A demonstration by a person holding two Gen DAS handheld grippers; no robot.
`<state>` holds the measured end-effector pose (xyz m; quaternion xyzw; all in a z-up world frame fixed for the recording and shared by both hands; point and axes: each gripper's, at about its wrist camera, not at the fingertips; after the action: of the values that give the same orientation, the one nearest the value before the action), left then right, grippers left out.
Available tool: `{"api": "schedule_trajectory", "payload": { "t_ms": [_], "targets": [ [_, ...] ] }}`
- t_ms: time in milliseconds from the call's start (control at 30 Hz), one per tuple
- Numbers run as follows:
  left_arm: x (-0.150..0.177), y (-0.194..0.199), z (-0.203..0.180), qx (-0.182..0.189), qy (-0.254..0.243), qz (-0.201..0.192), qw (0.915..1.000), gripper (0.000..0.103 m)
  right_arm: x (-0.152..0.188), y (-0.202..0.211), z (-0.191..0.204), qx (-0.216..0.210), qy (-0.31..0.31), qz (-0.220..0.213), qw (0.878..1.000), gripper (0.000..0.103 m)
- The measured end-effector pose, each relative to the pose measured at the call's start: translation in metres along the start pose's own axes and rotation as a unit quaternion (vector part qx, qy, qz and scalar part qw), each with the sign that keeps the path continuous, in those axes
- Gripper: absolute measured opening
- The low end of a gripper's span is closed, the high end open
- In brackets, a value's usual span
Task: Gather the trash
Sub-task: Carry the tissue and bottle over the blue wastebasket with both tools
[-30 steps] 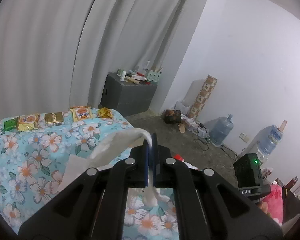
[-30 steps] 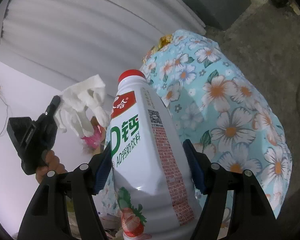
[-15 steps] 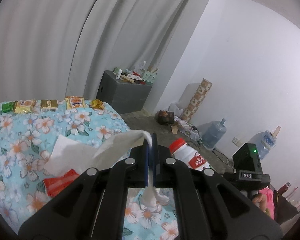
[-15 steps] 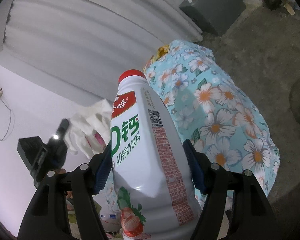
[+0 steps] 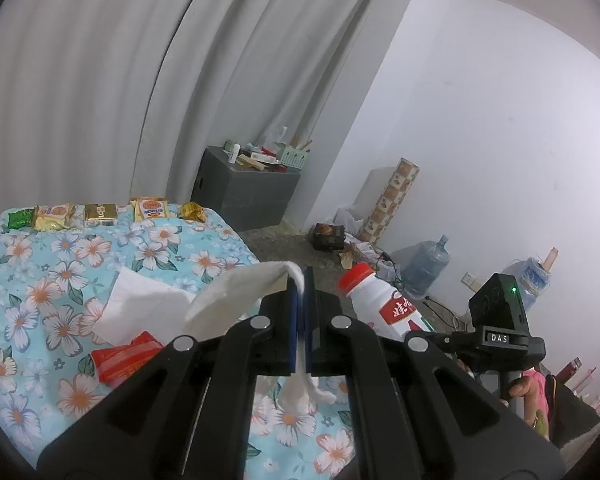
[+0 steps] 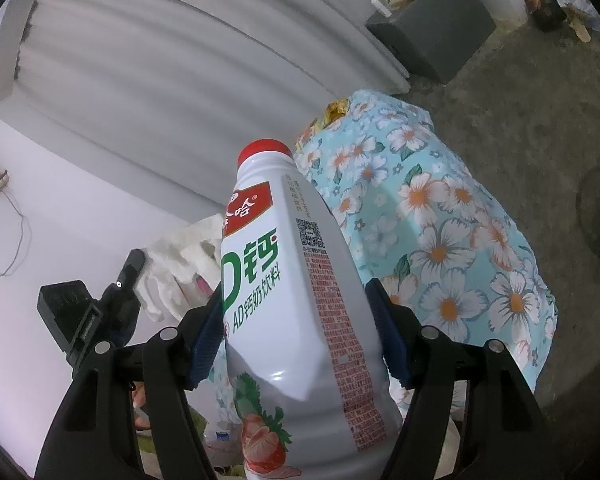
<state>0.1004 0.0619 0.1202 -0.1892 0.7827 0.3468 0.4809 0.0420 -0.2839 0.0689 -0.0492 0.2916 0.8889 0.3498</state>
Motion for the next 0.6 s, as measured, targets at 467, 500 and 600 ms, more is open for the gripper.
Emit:
{"api": "schedule_trajectory", "payload": {
  "t_ms": [467,500,600],
  "targets": [
    [-0.013,-0.028,-0.04,0.08,-0.012,0.044,0.9957,0.001,-0.002,0.052,-0.03,0.017,-0.026,-0.071,0.997,0.066],
    [-0.014,-0.038,-0.044,0.094,-0.009,0.056,0.9939,0.001,-0.002,0.059,-0.035,0.022,-0.032,-0.081,0.996,0.066],
    [-0.014,-0.065,-0.058,0.119,-0.01,0.087,0.989,0.001,-0.002,0.077,-0.048,0.031,-0.048,-0.103,0.993,0.066]
  ]
}}
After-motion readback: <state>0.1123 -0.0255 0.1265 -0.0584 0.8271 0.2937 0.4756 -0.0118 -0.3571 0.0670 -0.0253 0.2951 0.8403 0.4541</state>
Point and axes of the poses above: each gripper's, at about its wrist camera, not at the fingertips, and y roughly against the way its jaws point, z to its left, x to its underside, and after that the axes turned 7 degrees about -y, right-handed
